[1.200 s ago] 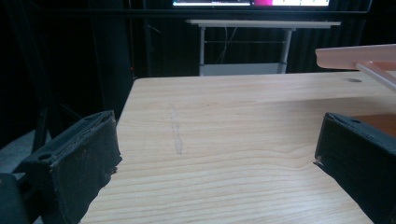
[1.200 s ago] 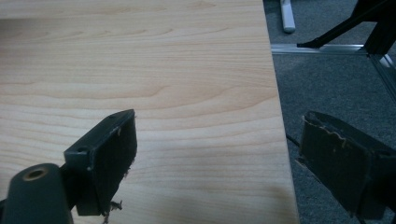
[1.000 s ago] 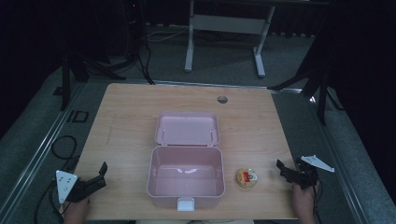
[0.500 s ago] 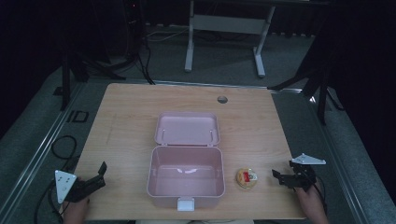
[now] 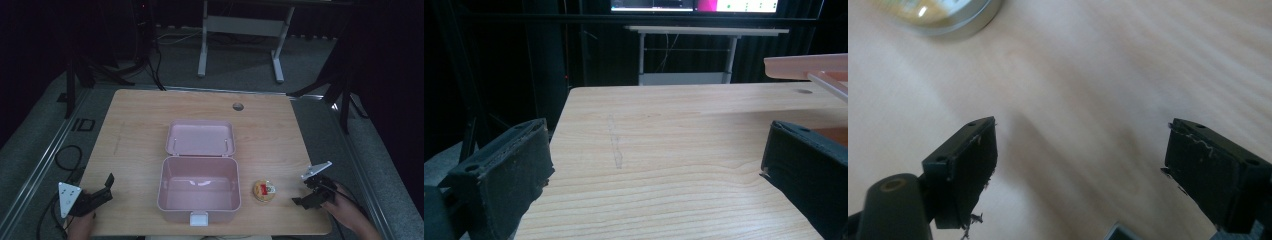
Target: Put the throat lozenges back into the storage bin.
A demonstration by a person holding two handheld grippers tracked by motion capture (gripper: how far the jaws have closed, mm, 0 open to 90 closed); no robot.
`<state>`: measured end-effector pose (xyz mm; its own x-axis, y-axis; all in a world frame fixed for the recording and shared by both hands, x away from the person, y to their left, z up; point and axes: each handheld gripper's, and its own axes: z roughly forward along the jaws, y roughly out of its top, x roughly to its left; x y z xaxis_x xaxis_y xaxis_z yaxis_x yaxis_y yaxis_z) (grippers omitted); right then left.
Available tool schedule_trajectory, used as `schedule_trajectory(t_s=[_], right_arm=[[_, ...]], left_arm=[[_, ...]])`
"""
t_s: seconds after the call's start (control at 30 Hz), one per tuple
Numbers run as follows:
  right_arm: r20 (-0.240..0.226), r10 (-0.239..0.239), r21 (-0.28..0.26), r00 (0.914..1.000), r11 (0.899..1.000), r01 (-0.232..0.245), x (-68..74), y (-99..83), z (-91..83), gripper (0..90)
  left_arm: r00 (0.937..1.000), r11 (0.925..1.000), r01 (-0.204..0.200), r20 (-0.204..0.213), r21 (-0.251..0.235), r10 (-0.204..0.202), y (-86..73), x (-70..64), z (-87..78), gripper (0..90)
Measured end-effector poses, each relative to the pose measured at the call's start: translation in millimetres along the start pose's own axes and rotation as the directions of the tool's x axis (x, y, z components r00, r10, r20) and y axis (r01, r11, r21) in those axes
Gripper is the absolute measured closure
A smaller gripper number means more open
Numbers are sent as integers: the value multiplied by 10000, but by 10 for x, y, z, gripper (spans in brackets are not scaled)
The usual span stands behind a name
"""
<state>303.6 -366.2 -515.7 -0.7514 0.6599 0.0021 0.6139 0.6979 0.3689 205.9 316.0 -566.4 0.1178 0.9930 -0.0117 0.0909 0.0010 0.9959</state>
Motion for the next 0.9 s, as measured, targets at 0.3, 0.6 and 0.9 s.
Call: schedule_trajectory(t_s=[0.3, 0.6, 0.9], right_arm=[[-839, -990, 2195, 9915, 9688, 1153, 60, 168, -64, 127], [-1512, -1552, 4565, 9762, 8650, 2082, 127, 342, -80, 135], [-1844, -1697, 5200, 9681, 8190, 2426, 186, 440, -38, 149]], left_arm=[[10000, 10000, -7, 2, 5, 7, 0, 0, 0, 3], [10000, 10000, 26, 34, -9, -26, 0, 1, -1, 3], [10000, 10000, 28, 55, -22, -28, -1, 1, -1, 3]])
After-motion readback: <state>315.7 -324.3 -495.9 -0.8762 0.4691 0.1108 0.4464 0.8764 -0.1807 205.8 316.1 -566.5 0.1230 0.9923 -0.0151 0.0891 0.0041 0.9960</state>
